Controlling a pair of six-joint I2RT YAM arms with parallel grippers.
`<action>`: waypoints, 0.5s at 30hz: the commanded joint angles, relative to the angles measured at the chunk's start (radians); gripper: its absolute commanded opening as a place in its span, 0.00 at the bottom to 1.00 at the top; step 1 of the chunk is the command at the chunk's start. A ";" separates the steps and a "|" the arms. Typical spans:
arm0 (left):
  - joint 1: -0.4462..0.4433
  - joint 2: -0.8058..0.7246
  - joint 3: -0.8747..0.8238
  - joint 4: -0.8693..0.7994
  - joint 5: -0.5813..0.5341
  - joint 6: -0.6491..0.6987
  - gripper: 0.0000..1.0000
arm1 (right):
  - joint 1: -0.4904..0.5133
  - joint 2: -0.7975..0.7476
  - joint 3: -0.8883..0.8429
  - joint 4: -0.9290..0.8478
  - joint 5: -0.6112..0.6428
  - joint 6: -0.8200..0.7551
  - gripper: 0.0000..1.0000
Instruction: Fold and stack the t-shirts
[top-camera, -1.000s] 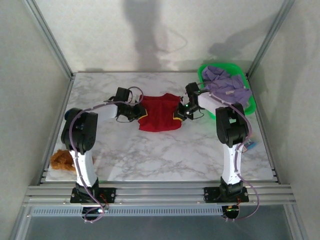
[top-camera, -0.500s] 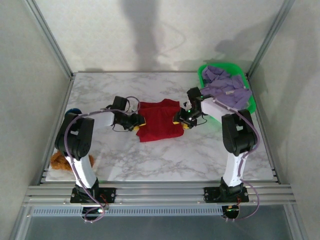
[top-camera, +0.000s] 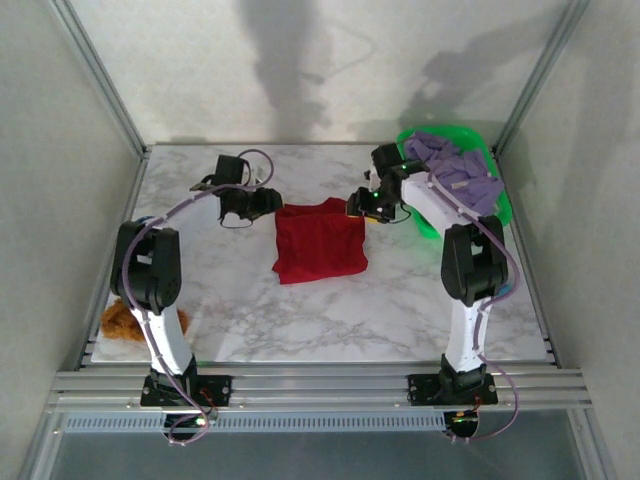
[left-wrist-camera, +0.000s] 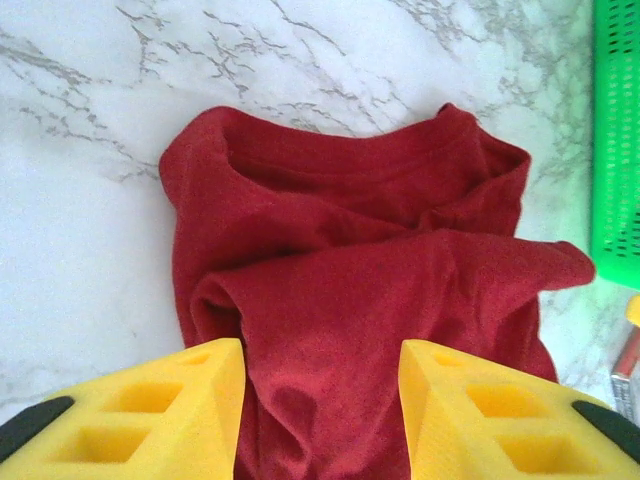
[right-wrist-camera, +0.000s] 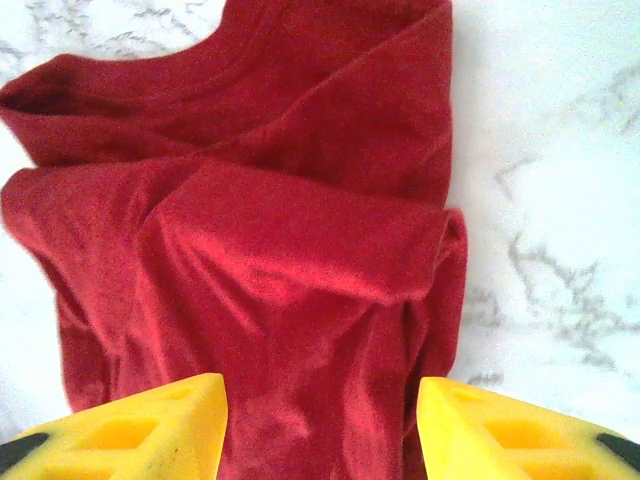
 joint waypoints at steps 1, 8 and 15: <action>-0.012 0.049 0.055 -0.041 0.003 0.043 0.43 | -0.018 0.071 0.075 -0.022 0.023 -0.070 0.52; -0.039 0.103 0.077 -0.052 -0.018 0.035 0.42 | -0.025 0.171 0.192 -0.066 0.027 -0.085 0.51; -0.071 0.154 0.084 -0.054 -0.060 0.032 0.39 | -0.026 0.188 0.203 -0.060 0.002 -0.068 0.47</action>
